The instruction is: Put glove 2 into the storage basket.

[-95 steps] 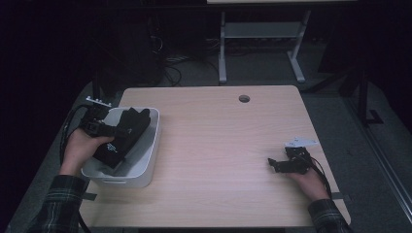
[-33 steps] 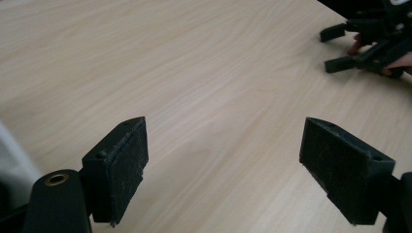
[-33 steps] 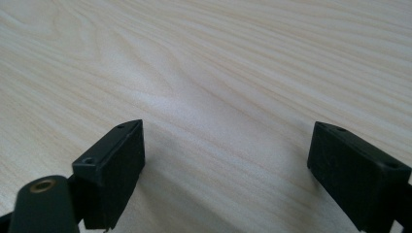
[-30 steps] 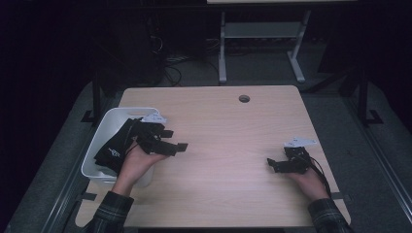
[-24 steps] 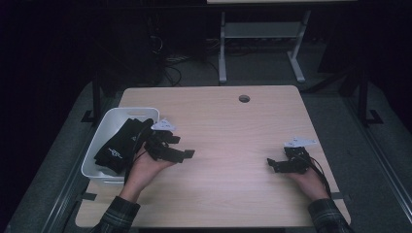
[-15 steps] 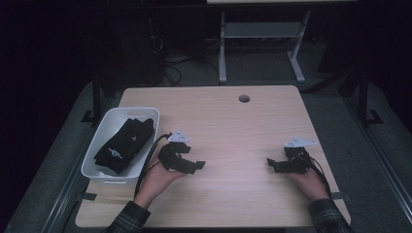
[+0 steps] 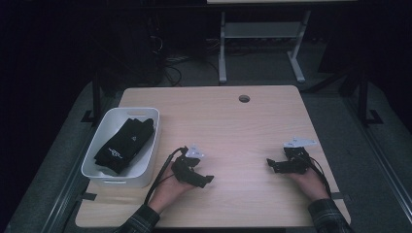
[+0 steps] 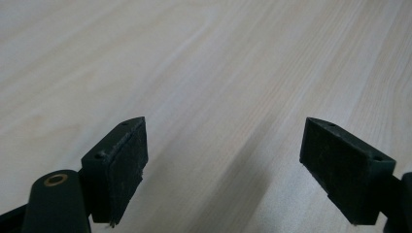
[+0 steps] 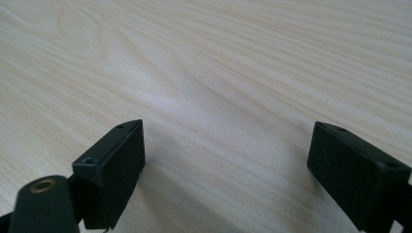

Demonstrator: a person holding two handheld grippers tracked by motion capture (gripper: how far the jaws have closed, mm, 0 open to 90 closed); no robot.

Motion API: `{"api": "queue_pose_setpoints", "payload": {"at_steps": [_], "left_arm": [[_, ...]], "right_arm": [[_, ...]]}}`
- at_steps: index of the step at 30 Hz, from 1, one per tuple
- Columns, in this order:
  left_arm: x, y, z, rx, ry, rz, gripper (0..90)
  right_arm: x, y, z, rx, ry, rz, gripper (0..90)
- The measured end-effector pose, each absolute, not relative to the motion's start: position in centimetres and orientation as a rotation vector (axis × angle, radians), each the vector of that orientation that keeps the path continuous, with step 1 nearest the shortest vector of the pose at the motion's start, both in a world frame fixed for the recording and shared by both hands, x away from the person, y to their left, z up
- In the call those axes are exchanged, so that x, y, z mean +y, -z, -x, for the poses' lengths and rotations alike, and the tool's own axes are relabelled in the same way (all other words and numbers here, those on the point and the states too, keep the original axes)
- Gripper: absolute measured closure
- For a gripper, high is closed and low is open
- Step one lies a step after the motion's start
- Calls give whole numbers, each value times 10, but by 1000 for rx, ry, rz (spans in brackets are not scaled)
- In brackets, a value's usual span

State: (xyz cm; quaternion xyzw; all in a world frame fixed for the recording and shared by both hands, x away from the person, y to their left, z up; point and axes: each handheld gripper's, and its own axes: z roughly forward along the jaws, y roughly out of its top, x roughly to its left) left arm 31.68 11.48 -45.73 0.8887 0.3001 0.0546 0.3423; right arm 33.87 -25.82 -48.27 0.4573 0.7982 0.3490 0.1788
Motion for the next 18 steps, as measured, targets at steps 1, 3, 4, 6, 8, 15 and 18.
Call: {"api": "queue_pose_setpoints", "payload": {"at_steps": [1, 3, 4, 6, 8, 15, 18], "left_arm": [[114, 460, -317, 780, -142, -2322, 168], [113, 464, -315, 767, -156, -2345, 165], [112, 464, -314, 766, -166, -2351, 159], [111, 464, -313, 757, -182, -2363, 158], [110, 465, -312, 741, -209, -2369, 157], [106, 467, -309, 721, -246, -2385, 149], [107, 467, -309, 715, -247, -2385, 147]], "right_arm": [[-258, 483, -339, 2258, -988, -1291, 133], [-258, 483, -339, 2258, -989, -1291, 133], [-258, 483, -339, 2260, -987, -1288, 132], [-258, 483, -339, 2261, -986, -1288, 132], [-258, 483, -339, 2261, -986, -1289, 133], [-258, 483, -338, 2263, -987, -1288, 132], [-258, 483, -338, 2263, -987, -1288, 132]]}}
